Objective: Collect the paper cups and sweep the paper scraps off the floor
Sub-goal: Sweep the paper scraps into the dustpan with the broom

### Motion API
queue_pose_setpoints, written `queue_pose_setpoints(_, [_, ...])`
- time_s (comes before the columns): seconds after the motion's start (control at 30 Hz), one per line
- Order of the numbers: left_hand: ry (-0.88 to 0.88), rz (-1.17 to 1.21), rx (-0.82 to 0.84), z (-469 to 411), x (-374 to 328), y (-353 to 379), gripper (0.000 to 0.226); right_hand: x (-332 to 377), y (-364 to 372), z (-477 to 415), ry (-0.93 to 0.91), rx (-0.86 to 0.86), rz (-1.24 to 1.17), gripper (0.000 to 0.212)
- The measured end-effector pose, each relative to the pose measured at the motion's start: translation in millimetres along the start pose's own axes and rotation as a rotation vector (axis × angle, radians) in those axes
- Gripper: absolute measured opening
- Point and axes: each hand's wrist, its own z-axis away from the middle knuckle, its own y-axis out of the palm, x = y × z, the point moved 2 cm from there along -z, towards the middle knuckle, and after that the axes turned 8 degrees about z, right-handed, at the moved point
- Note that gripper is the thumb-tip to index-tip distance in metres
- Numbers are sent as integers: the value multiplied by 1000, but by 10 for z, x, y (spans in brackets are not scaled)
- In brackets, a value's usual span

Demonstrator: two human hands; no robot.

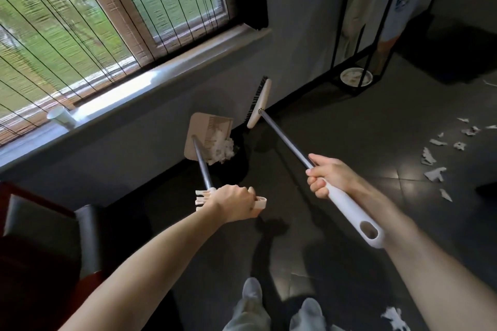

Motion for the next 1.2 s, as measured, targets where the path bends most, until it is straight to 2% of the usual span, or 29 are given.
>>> queue_pose_setpoints(0.17, [94,-135,80,151,-53,159,57,19,2,-37,-20,16,0,67])
queue_pose_setpoints(0.47, [102,-167,66,184,9,331,64,-5,2,-42,-24,60,11,66])
queue_pose_setpoints(0.67, [142,-132,179,239,-191,610,66,-114,-63,-34,5,53,2,65])
queue_pose_setpoints(0.77, [117,-108,170,250,-178,646,68,-192,-102,-31,20,43,-3,65])
queue_pose_setpoints(0.9, [-32,-26,35,244,-32,495,69,-244,-144,-38,20,23,-11,67])
queue_pose_setpoints(1.0, [-219,168,-145,252,239,127,63,-247,-186,-3,5,2,2,68])
queue_pose_setpoints(1.1, [-440,631,-496,329,666,-352,46,-236,-238,60,-7,-16,10,68])
queue_pose_setpoints(1.2, [-514,1029,-887,492,973,-770,42,-214,-268,133,-22,-32,9,67])
